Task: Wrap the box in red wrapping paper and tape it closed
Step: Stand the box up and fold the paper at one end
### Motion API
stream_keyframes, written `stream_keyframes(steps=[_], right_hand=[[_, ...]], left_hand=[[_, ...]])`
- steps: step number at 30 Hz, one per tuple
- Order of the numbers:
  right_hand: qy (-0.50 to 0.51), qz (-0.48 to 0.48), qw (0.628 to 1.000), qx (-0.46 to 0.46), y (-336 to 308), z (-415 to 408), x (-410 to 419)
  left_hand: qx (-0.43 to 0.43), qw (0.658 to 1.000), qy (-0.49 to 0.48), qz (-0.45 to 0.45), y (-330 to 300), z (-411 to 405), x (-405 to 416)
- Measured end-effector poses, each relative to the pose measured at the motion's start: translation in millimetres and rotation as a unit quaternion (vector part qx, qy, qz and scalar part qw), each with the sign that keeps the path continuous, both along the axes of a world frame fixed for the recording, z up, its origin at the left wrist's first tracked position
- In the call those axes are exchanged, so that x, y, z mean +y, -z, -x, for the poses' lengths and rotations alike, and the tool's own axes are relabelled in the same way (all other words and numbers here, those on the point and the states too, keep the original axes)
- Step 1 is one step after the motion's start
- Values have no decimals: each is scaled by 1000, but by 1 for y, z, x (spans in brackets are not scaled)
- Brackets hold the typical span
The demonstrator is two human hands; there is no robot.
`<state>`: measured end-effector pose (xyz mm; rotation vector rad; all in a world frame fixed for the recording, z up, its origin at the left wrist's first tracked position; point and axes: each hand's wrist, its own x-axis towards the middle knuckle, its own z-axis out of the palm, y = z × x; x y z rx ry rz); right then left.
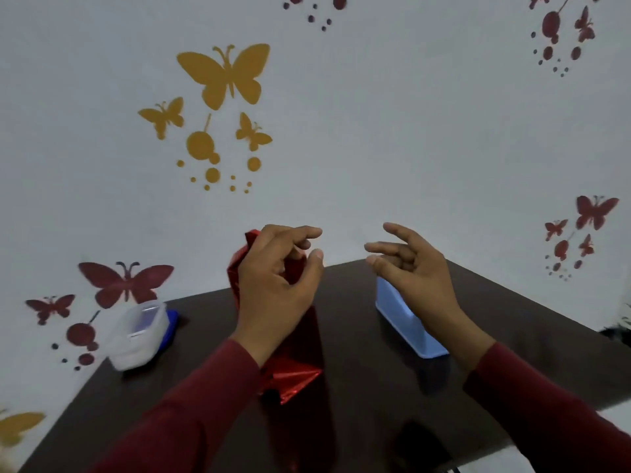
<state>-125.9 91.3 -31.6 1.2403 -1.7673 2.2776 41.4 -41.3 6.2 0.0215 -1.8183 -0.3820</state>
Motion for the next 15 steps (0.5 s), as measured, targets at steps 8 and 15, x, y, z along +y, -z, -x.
stream_keyframes(steps=[8,15], right_hand=[[4,-93,995,35,-39,-20,-84],[-117,-108,977,-143,-50,-23,-120]], left_hand=[[-156,977,-131,-65,-38,-61,-79],[-309,943,-28,-122,-49,-45,-104]])
